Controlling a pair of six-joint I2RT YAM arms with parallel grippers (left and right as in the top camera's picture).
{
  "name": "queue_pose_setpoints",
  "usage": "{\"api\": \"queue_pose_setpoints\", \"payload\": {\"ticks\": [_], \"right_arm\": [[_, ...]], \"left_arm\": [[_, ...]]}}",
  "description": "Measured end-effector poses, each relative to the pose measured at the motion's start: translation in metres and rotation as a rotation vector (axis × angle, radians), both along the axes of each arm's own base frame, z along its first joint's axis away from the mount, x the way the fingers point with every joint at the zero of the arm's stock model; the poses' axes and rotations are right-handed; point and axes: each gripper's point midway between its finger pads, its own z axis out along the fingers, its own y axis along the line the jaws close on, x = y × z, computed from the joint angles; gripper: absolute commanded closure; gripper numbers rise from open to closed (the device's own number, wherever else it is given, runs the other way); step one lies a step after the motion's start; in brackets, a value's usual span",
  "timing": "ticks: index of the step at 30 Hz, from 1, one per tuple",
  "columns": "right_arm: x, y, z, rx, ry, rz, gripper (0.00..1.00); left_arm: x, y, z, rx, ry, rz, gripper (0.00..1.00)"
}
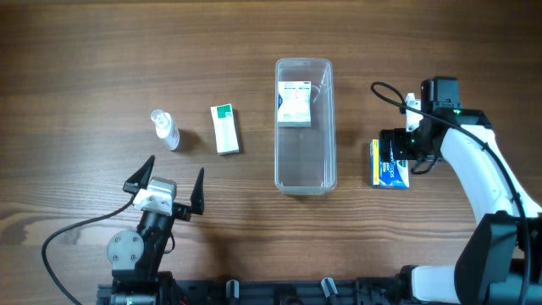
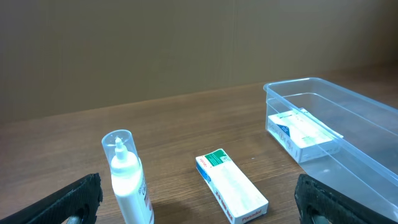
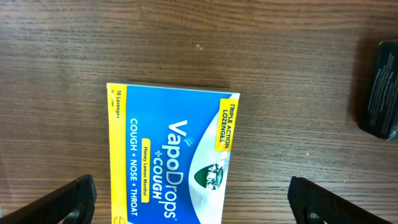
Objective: Pack container
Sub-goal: 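Lower and grasp the VapoDrops box with the right gripper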
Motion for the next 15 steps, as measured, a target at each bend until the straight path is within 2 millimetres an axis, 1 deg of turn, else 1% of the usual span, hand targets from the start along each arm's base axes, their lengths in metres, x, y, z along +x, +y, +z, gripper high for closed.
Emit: {"api": "queue_pose_setpoints", "payload": {"ticks": [3,7,13,15], "right_arm": [[-0.005,0.000,-0.012,0.003,0.051,0.005,0.00],[-0.006,0.003,-0.019,0.004,0.076,0.021,0.00],[-0.007,0.024,-0.025,-0.003,0.097,0.117,0.00],[-0.009,0.026,-0.031,-0.004,0.118,0.128,0.00]], "left_arm": [[0.000,0.000,0.000,0.000,0.000,0.000,0.00],[0.000,0.000,0.000,0.000,0.000,0.000,0.00],[0.000,0.000,0.000,0.000,0.000,0.000,0.00],[0.000,0.000,0.000,0.000,0.000,0.000,0.00]]}}
